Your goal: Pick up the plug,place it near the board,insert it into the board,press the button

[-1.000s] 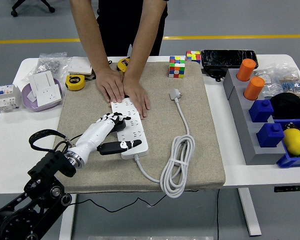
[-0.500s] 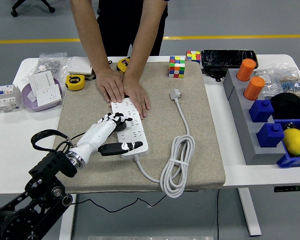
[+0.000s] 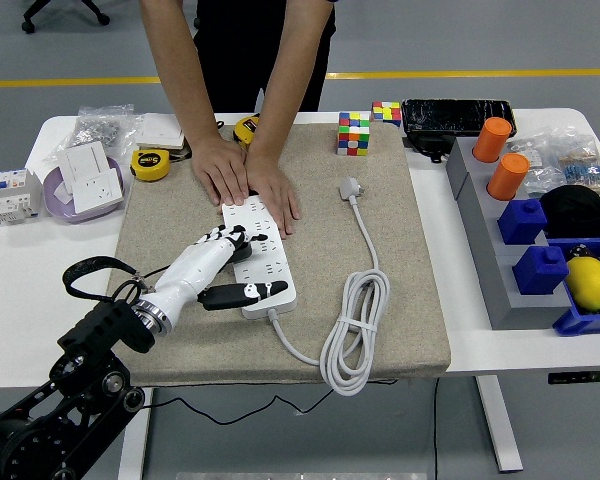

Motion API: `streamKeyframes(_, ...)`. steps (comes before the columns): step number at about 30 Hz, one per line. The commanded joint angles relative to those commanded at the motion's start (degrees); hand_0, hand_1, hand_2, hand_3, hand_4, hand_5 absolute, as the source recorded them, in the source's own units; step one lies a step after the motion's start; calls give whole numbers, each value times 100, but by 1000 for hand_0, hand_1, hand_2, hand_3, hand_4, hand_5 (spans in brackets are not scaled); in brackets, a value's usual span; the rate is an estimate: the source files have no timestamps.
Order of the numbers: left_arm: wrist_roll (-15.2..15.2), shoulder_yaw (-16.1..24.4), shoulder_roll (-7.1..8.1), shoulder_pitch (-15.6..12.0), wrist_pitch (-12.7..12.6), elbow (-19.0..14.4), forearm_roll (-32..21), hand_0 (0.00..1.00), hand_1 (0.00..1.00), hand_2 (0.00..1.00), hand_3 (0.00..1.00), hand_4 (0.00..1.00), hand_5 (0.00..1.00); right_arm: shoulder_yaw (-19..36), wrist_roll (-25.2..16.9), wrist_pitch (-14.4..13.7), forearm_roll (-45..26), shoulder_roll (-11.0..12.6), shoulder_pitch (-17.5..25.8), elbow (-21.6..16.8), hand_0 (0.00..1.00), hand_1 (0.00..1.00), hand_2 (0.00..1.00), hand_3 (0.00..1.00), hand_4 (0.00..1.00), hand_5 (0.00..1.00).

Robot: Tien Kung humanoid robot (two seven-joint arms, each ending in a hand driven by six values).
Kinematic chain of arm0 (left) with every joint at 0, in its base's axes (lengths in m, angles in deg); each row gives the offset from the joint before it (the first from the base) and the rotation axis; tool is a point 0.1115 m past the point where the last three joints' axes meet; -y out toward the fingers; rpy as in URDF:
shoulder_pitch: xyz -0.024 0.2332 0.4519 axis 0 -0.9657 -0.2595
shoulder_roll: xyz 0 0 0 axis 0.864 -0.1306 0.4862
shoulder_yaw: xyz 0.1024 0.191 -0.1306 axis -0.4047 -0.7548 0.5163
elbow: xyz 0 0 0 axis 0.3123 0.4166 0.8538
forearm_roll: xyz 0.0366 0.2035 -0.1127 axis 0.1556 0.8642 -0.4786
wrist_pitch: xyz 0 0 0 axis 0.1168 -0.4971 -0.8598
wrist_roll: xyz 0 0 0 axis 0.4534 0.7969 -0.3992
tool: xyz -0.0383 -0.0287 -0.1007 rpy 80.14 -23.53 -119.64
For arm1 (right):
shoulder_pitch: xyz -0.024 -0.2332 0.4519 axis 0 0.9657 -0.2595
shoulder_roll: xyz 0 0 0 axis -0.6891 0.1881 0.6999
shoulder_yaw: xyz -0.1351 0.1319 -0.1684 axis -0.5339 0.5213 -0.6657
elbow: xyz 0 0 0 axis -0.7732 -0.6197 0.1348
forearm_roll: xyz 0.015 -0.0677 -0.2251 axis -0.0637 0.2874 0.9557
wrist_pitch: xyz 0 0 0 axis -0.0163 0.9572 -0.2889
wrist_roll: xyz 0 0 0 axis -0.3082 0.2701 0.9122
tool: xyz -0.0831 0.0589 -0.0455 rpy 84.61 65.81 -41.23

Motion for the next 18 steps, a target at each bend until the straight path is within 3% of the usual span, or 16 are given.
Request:
streamKeyframes(9,-13,263,26,-116,-33,-862,92,998,961,886,877,998,890,28,6,1,16,-2,9,0,869,776,763,796,998,871)
streamKeyframes(10,-100,286,45,-150,4,-1010,146,998,961,886,877,998,890,34,6,-1,17,-3,8,0,869,776,763,796,998,871)
streamKeyframes(11,-165,298,56,-170,26,-1136,179,868,792,767,866,998,788,38,6,-2,17,-3,7,0,868,777,763,796,998,870)
streamKeyframes(16,-965,360,141,-346,656,-1863,705,868,792,767,866,998,788,32,-1,-5,-1,-4,-4,0,868,777,763,796,998,870)
streamKeyframes(17,-1208,354,176,-380,900,-1911,852,414,364,457,880,847,463,38,0,-6,0,-4,-2,0,868,776,763,797,998,867)
streamKeyframes(18,-1377,351,201,-398,1074,-1911,942,414,364,457,880,847,463,46,4,-6,7,-4,-1,0,868,776,763,797,998,867)
